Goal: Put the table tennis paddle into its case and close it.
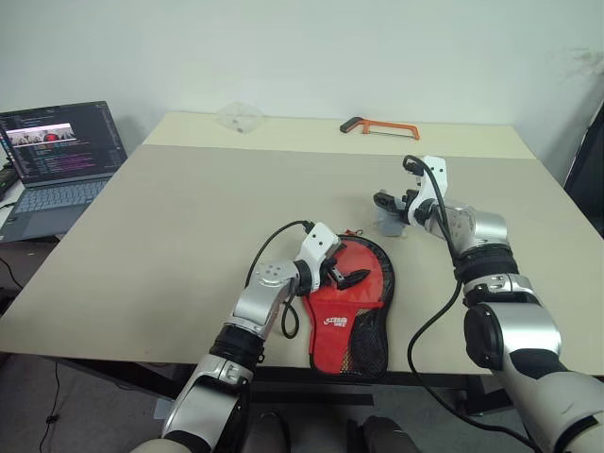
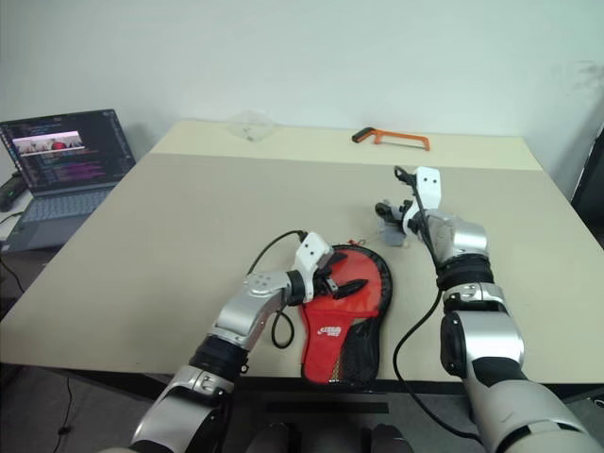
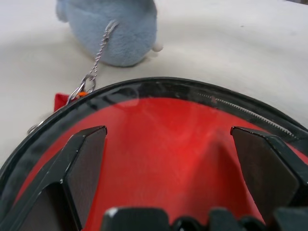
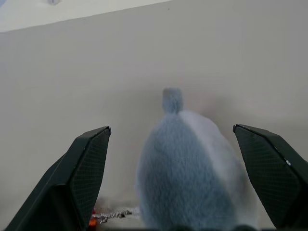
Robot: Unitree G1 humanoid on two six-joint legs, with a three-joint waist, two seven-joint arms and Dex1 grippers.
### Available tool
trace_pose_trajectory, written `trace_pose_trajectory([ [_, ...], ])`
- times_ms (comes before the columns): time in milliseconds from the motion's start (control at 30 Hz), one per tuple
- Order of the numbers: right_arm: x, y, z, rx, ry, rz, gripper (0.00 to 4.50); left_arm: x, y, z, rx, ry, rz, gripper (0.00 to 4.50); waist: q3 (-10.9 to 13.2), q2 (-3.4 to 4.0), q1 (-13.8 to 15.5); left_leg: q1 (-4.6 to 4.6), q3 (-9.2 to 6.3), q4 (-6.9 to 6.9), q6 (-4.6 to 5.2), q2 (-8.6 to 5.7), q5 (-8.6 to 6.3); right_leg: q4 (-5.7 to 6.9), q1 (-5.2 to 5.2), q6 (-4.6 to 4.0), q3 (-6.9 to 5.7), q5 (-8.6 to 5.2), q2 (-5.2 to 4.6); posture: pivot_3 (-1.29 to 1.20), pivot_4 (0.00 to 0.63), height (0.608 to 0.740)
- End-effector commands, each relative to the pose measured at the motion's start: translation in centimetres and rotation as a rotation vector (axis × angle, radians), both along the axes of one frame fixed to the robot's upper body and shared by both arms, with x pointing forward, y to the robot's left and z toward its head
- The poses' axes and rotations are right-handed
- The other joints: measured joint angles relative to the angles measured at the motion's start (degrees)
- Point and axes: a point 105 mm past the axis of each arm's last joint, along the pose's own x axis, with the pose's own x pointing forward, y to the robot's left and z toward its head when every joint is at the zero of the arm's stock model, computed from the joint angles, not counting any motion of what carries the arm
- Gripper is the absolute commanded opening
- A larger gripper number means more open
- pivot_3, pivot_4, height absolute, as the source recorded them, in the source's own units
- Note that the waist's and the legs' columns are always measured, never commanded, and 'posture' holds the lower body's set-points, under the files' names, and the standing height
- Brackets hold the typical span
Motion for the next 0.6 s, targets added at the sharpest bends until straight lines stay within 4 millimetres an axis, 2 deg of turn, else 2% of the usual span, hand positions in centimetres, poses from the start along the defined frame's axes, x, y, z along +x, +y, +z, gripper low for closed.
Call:
trace_pose_trajectory([
  [33, 0.3, 0.5, 1.0, 0.020, -0.024, -0.003, 4.50, -0.4, 0.7, -1.5, 0.028, 0.064, 0.035, 4.49, 0.00, 0.00, -0.03, 0.00, 0.00, 0.00, 0.00, 0.00, 0.00, 0.00, 0.00, 0.00, 0.00, 0.00, 0.00, 0.00, 0.150, 0.740],
  [233, 0.0, 1.2, -1.1, -0.017, 0.050, 0.011, 4.50, -0.4, 1.1, -1.7, 0.045, 0.078, 0.052, 4.49, -0.03, 0.04, -0.48, 0.03, 0.00, -0.01, 0.00, 0.01, 0.00, 0.01, 0.01, 0.00, 0.01, 0.00, 0.01, 0.00, 0.150, 0.740],
  [267, -0.1, 1.2, -1.2, -0.014, 0.056, 0.010, 4.31, -0.4, 1.1, -1.7, 0.047, 0.077, 0.054, 4.50, -0.03, 0.04, -0.57, 0.04, 0.00, -0.01, 0.00, 0.01, 0.00, 0.01, 0.01, 0.00, 0.01, 0.00, 0.01, 0.00, 0.150, 0.740],
  [333, -0.1, 1.3, -1.3, -0.014, 0.057, 0.007, 3.88, -0.4, 1.0, -1.5, 0.046, 0.075, 0.056, 4.50, -0.04, 0.07, -0.76, 0.06, 0.00, -0.01, 0.00, 0.01, 0.00, 0.01, 0.03, 0.00, 0.01, 0.00, 0.01, 0.00, 0.150, 0.740],
  [433, -0.1, 1.1, -1.4, -0.031, 0.051, -0.004, 2.84, -0.3, 0.9, -1.4, 0.044, 0.072, 0.054, 4.50, -0.04, 0.07, -0.95, 0.08, 0.00, 0.00, 0.00, 0.01, 0.00, 0.01, 0.05, 0.00, 0.01, 0.00, 0.01, 0.00, 0.150, 0.740],
  [600, 0.2, -0.4, -1.9, -0.114, 0.033, -0.072, 1.20, -0.3, 0.5, -1.2, 0.022, 0.080, 0.054, 4.50, -0.04, 0.07, -1.13, 0.08, 0.00, 0.00, 0.00, 0.00, 0.00, 0.01, 0.05, 0.00, 0.01, 0.00, 0.01, 0.00, 0.150, 0.740],
])
